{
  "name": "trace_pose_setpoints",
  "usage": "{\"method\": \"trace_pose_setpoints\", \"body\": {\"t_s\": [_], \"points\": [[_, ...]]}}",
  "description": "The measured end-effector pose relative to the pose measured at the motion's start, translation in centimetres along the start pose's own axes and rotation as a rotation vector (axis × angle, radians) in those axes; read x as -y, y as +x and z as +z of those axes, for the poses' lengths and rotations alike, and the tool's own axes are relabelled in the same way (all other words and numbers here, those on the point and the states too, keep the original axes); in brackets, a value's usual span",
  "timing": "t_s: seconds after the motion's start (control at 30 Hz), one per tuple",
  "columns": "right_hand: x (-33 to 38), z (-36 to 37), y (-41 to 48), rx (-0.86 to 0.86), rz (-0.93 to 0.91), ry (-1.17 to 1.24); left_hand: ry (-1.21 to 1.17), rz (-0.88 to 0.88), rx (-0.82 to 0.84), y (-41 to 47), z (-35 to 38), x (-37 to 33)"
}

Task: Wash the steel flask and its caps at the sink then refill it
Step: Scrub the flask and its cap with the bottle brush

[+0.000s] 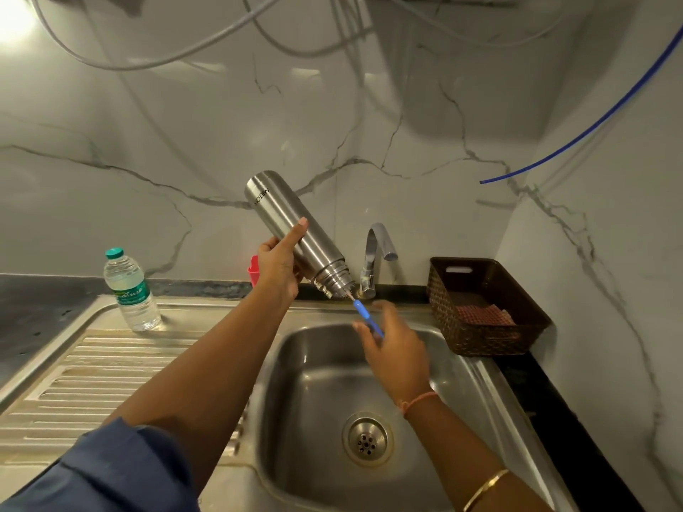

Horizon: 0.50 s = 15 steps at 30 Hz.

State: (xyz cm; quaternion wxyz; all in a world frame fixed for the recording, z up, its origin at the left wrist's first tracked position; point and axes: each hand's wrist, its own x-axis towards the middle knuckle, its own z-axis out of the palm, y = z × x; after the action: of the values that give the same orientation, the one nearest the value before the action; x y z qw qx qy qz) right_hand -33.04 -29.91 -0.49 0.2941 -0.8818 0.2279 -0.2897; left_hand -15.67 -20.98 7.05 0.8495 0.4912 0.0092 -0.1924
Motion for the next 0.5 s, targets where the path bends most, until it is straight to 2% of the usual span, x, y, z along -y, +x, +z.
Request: {"method": "trace_pose_setpoints", "body": {"t_s": [0.07, 0.13, 0.2, 0.3, 0.33, 0.4, 0.5], "points": [[-0.2, 0.2, 0.2, -0.193, -0.162, -0.297, -0.014, -0.005, -0.012, -0.2, 0.1, 0.1], [-0.5, 0.3, 0.3, -0.272, -0.227, -0.33, -0.033, -0.018, -0.012, -0.4, 0.2, 0.0], [-0.1, 0.3, 0.3, -0.129, -0.142, -0.08, -0.031, -0.014, 0.007, -0.7, 0.3, -0.3], [0.8, -0.8, 0.4, 0.232, 0.237, 0.681, -0.013, -0.002, 0.08, -0.9, 0.3, -0.3], [1.2, -1.2, 0.4, 0.327, 0.327, 0.841, -0.012, -0.006, 0.105, -1.1, 0.3, -0.2], [1.7, -1.4, 0.3, 0.375, 0.348, 0.887, -0.013, -0.014, 0.155, -1.4, 0.4, 0.1], [2.3, -1.0, 0.3, 0.248, 0.265, 0.756, 0.007, -0.02, 0.243, -1.8, 0.5, -0.1]]}}
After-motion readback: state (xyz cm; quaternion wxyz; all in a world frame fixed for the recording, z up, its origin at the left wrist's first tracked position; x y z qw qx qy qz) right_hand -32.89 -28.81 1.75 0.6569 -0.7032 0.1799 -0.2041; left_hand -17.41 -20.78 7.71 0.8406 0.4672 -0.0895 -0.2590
